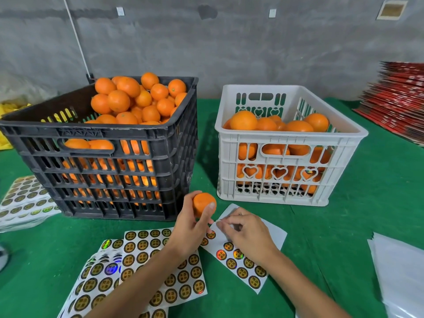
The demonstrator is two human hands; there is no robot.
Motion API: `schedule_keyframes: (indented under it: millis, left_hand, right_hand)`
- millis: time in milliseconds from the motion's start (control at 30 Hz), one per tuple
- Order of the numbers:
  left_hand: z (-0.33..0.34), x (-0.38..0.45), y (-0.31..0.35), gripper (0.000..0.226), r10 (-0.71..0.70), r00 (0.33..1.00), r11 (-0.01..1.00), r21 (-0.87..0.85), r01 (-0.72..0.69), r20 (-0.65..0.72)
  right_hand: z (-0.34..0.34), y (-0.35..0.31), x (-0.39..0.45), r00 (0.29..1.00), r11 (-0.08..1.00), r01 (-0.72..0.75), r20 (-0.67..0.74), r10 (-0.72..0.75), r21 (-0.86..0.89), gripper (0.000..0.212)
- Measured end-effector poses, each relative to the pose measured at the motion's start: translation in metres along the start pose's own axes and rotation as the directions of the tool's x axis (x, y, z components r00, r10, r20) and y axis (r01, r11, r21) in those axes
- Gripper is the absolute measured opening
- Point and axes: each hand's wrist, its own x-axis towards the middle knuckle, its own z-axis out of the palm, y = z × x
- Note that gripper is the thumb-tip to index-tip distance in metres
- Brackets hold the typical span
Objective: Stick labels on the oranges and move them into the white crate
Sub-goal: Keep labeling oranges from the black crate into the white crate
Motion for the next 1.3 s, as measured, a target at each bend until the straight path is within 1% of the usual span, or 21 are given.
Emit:
schedule_keyframes:
  millis: [67, 133, 200, 267, 333, 400, 467, 500, 567, 600, 667, 733, 800, 833, 900, 933, 1000, 1100, 1167, 1200, 1300]
  left_hand:
    - [0.0, 0.0, 0.0, 0.059, -0.004, 1.0, 0.998, 0.067, 0.003, 0.02]
    - [-0.002, 0.002, 0.0, 0.065, -0.002, 0.999, 0.993, 0.12, -0.004, 0.051]
    - [-0.003, 0.003, -0.001, 0.068, 0.008, 0.997, 0.992, 0.128, -0.019, 0.081]
    - [-0.002, 0.003, -0.001, 0.069, 0.039, 0.993, 0.991, 0.122, -0.052, 0.108]
    - [-0.001, 0.002, 0.0, 0.069, 0.082, 0.988, 0.985, 0.144, -0.101, 0.131]
    - [0.0, 0.002, 0.001, 0.068, 0.111, 0.984, 0.98, 0.15, -0.131, 0.138]
    - [-0.001, 0.002, 0.0, 0.068, 0.126, 0.984, 0.979, 0.142, -0.143, 0.124]
    - [-0.002, 0.002, 0.0, 0.068, 0.133, 0.984, 0.979, 0.137, -0.148, 0.116]
    - [-0.003, 0.001, 0.001, 0.067, 0.137, 0.986, 0.979, 0.137, -0.15, 0.099]
    - [-0.003, 0.0, 0.003, 0.067, 0.128, 0.988, 0.982, 0.132, -0.139, 0.09]
    - [-0.004, -0.001, 0.013, 0.068, 0.09, 0.993, 0.992, 0.083, -0.096, 0.081]
    - [-0.007, -0.001, 0.031, 0.069, 0.073, 0.994, 0.997, -0.022, -0.072, 0.078]
    - [-0.012, 0.002, 0.056, 0.069, 0.087, 0.993, 0.987, -0.14, -0.076, 0.074]
    - [-0.014, 0.004, 0.071, 0.069, 0.099, 0.992, 0.982, -0.166, -0.085, 0.078]
    - [-0.014, 0.01, 0.106, 0.07, 0.15, 0.986, 0.98, -0.141, -0.138, 0.079]
    - [-0.012, 0.014, 0.125, 0.069, 0.198, 0.978, 0.975, -0.114, -0.189, 0.07]
    - [-0.004, 0.028, 0.163, 0.07, 0.301, 0.953, 0.952, -0.074, -0.298, 0.035]
    - [0.017, 0.067, 0.217, 0.07, 0.387, 0.921, 0.922, 0.036, -0.385, -0.048]
    - [0.031, 0.096, 0.244, 0.061, 0.404, 0.91, 0.909, 0.154, -0.388, -0.09]
    - [0.037, 0.109, 0.256, 0.058, 0.389, 0.918, 0.911, 0.177, -0.372, -0.072]
    - [0.037, 0.131, 0.272, 0.059, 0.312, 0.949, 0.918, 0.245, -0.311, 0.034]
  right_hand:
    - [0.0, 0.0, 0.001, 0.997, 0.992, -0.027, -0.063, 0.035, 0.125, 0.017]
    - [-0.002, -0.001, 0.001, 0.98, 0.963, -0.014, -0.186, 0.066, 0.268, 0.011]
    - [-0.005, -0.003, 0.002, 0.952, 0.948, 0.023, -0.298, 0.076, 0.317, 0.007]
    - [-0.006, -0.005, 0.002, 0.935, 0.947, 0.055, -0.349, 0.063, 0.317, 0.007]
    - [-0.004, -0.008, 0.001, 0.938, 0.946, 0.081, -0.346, 0.035, 0.315, 0.007]
    - [-0.001, -0.01, 0.0, 0.955, 0.929, 0.103, -0.296, 0.006, 0.354, 0.008]
    - [-0.001, -0.009, 0.0, 0.97, 0.908, 0.122, -0.241, -0.023, 0.402, 0.015]
    - [-0.003, -0.009, 0.0, 0.975, 0.915, 0.132, -0.219, -0.05, 0.38, 0.023]
    - [-0.007, -0.01, -0.002, 0.981, 0.951, 0.145, -0.162, -0.103, 0.272, 0.041]
    - [-0.008, -0.012, -0.004, 0.98, 0.966, 0.165, -0.144, -0.138, 0.198, 0.045]
    - [-0.01, -0.017, -0.008, 0.958, 0.968, 0.25, -0.147, -0.246, 0.006, 0.043]
    - [-0.013, -0.025, -0.011, 0.916, 0.931, 0.329, -0.185, -0.356, -0.161, 0.039]
    - [-0.019, -0.035, -0.011, 0.859, 0.891, 0.375, -0.265, -0.438, -0.256, 0.041]
    - [-0.024, -0.042, -0.01, 0.821, 0.874, 0.389, -0.32, -0.472, -0.29, 0.043]
    - [-0.038, -0.056, -0.006, 0.737, 0.849, 0.401, -0.429, -0.522, -0.343, 0.047]
    - [-0.047, -0.064, -0.003, 0.705, 0.846, 0.395, -0.472, -0.528, -0.357, 0.049]
    - [-0.069, -0.08, 0.007, 0.674, 0.86, 0.351, -0.538, -0.506, -0.369, 0.052]
    - [-0.107, -0.105, 0.025, 0.672, 0.906, 0.239, -0.614, -0.414, -0.349, 0.058]
    - [-0.126, -0.12, 0.035, 0.694, 0.923, 0.193, -0.619, -0.368, -0.333, 0.059]
    - [-0.135, -0.126, 0.039, 0.703, 0.925, 0.185, -0.614, -0.36, -0.33, 0.058]
    - [-0.151, -0.141, 0.049, 0.731, 0.928, 0.198, -0.582, -0.355, -0.316, 0.055]
